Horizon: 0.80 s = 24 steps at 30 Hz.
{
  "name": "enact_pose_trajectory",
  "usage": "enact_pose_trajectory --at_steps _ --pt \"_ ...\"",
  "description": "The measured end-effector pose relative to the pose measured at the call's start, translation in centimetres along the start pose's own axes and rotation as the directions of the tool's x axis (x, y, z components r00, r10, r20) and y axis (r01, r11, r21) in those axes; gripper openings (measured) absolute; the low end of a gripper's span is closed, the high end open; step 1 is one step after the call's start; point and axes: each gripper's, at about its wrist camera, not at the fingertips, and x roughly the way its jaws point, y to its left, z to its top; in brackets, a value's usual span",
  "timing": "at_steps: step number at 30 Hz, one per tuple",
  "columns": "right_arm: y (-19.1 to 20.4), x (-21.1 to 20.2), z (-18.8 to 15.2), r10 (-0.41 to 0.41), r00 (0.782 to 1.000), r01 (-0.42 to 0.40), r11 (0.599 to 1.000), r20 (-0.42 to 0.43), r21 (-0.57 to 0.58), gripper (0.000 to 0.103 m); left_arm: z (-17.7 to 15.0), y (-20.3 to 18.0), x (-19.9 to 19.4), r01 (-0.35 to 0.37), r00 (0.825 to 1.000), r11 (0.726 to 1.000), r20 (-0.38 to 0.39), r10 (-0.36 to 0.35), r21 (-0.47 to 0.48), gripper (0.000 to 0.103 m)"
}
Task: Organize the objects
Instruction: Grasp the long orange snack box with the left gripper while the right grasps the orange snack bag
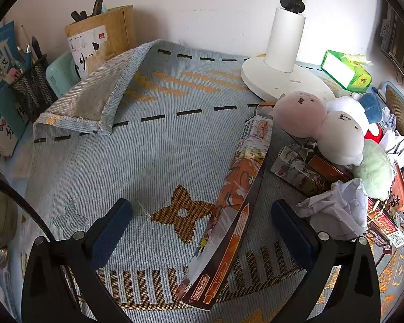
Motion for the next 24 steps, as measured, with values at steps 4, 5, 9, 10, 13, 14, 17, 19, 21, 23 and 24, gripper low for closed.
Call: enact_pose_trajectory --at_steps 4,5,9,10,13,14,17,19,21,23,24 --pt "0.1 -0.3 -0.1 0.014 1.0 -0.014 1.0 0.012 -0.006 0.094 0.3 -0.5 -0.3 0.023 0.998 0.999 0.062 -0.025 0.033 0.015" --pt "0.3 -0.6 -0.2 0.026 0.999 -0.026 1.0 0.023 -0.014 0.085 0.2 -0.8 -0.3 0.014 0.998 0.999 0.059 -0.016 0.038 0.014" --pt "0.4 -1.9 -0.7 0.04 0.999 -0.041 0.999 0.031 0.012 0.048 -0.1 -0.5 -0.7 0.053 0.997 0.998 0.065 -0.05 -0.035 0.014" --pt "0.2 -2.1 -1.0 0.05 0.998 -0.051 0.998 0.031 0.032 0.045 -0.4 0.0 -1.0 0.073 0.995 0.994 0.075 -0.067 -0.076 0.014" --pt "-0.6 -2.9 -1.5 0.083 0.996 -0.086 0.993 0.039 0.08 0.044 -1.1 1.3 -1.8 0.097 0.992 0.983 0.094 -0.083 -0.154 0.014" --pt "-0.9 -3.2 -1.6 0.091 0.995 -0.096 0.991 0.046 0.098 0.043 -1.4 1.6 -2.2 0.103 0.991 0.981 0.107 -0.085 -0.168 0.014" --pt "-1.9 -4.3 -1.9 0.106 0.992 -0.115 0.982 0.066 0.152 0.042 -1.7 2.0 -3.4 0.108 0.987 0.977 0.134 -0.084 -0.183 0.014" --pt "-2.5 -5.0 -2.1 0.114 0.99 -0.127 0.975 0.078 0.183 0.042 -1.6 2.1 -3.9 0.122 0.986 0.972 0.14 -0.095 -0.201 0.014" --pt "-2.9 -5.8 -2.3 0.112 0.989 -0.128 0.973 0.094 0.191 0.042 -1.7 2.2 -4.7 0.136 0.982 0.967 0.159 -0.103 -0.214 0.014" --pt "-3.1 -6.2 -2.5 0.114 0.989 -0.131 0.972 0.098 0.197 0.042 -1.8 2.2 -5.4 0.138 0.98 0.967 0.171 -0.102 -0.213 0.014" --pt "-3.4 -6.6 -2.7 0.122 0.986 -0.143 0.968 0.111 0.208 0.042 -1.9 2.1 -5.8 0.138 0.979 0.967 0.179 -0.1 -0.213 0.014"
